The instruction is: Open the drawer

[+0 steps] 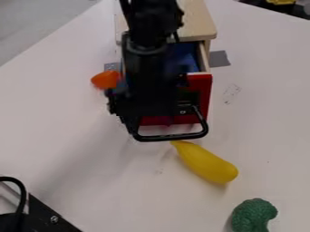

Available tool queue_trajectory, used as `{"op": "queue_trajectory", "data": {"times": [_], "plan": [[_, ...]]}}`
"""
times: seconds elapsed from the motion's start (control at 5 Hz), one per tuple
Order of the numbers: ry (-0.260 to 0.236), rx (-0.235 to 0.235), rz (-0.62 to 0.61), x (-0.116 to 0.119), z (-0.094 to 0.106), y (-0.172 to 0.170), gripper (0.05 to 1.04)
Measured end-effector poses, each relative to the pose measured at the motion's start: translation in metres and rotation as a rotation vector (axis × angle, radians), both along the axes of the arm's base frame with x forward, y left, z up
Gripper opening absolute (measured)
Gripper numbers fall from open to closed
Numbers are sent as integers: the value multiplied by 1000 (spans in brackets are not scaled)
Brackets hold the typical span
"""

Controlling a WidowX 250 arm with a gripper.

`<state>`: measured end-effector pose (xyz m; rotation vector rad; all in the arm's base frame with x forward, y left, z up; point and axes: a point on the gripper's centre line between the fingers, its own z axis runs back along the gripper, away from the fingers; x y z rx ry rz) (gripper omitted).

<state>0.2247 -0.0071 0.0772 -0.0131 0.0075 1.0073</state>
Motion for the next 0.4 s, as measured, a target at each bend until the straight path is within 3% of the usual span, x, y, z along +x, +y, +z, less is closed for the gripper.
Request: {"op": "queue_trajectory", "data": {"times": [0.2,0.4], "plan": [[17,-1,-150,-7,15,-11,1000],[-4,23,-296,-19,30,-27,1000]]}}
